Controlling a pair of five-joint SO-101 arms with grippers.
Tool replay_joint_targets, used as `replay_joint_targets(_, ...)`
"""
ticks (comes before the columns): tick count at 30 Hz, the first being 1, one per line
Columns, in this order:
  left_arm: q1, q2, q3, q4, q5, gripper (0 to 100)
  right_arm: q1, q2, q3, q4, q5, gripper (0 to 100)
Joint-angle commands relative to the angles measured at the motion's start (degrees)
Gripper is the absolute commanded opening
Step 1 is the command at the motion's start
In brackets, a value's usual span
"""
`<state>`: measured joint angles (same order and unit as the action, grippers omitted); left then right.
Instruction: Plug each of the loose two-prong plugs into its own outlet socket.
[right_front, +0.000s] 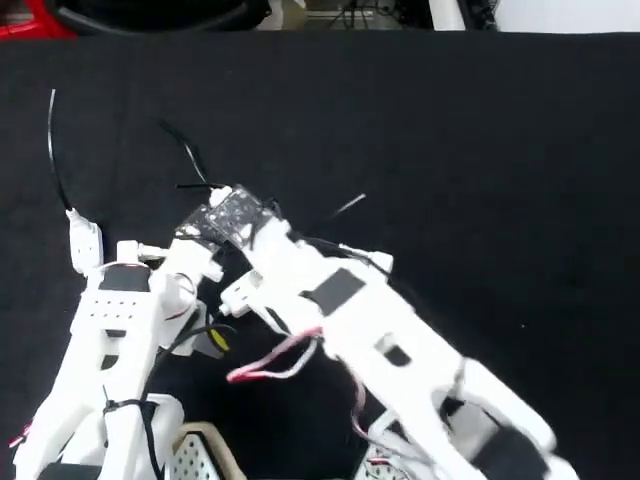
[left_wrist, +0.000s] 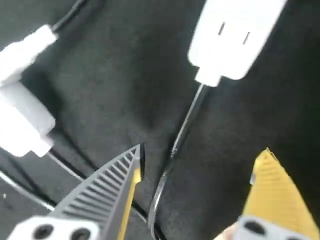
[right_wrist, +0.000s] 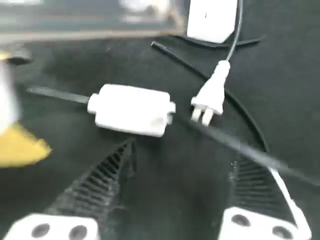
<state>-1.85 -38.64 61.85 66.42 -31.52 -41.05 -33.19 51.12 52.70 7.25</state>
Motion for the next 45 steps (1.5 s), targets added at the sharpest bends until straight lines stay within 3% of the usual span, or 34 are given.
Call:
replay_joint_targets(1, 3.3, -0.62, -3.21, -1.23, 2.64, 34, 0.18, -13.58, -1.98, 13.54, 3.96, 29.2)
replay_joint_targets(5, 8.4, 0.0, -2.95, -7.21, 8.44, 34, 9.93, -21.93, -6.02, 24.0, 7.21, 25.5)
replay_joint_targets(9, 14.64, 0.97, -2.86, -13.19, 14.33, 34, 19.6, -21.93, -8.92, 24.79, 7.12, 15.1)
replay_joint_targets(12, 19.3, 6.59, -3.38, -17.58, 14.24, 34, 20.4, -20.44, -8.66, 24.53, 7.21, 7.4)
replay_joint_targets(15, 19.12, 16.44, -5.93, -18.64, 11.87, 34, 19.25, -19.3, -8.4, 24.44, 7.47, 7.0)
replay_joint_targets(18, 16.66, 25.85, -12.09, -15.3, 9.05, 30, 18.9, -18.95, -8.22, 23.56, 7.21, 7.0)
replay_joint_targets(23, 13.23, 29.89, -21.14, -6.07, 8.18, 3, 18.9, -19.12, -1.89, 15.56, 7.12, 6.7)
replay_joint_targets(28, 5.23, 26.37, -23.78, 2.81, 8.0, 5, 18.81, -19.03, -0.75, 13.89, 7.12, 6.7)
replay_joint_targets(32, -10.59, 24.88, -25.36, 1.41, 3.25, 5, 17.23, -18.86, -0.31, 13.89, 7.12, 6.7)
replay_joint_targets(36, -23.87, 27.34, -31.25, -1.67, 2.9, 6, 15.03, -18.77, -0.22, 13.89, 7.12, 6.7)
replay_joint_targets(40, -26.68, 32.79, -37.32, -1.85, 7.65, 9, 15.03, -18.77, -0.22, 13.89, 7.12, 6.7)
replay_joint_targets(45, -26.51, 38.86, -43.91, 2.11, 16.35, 29, 15.12, -18.77, 0.04, 13.98, 7.12, 6.7)
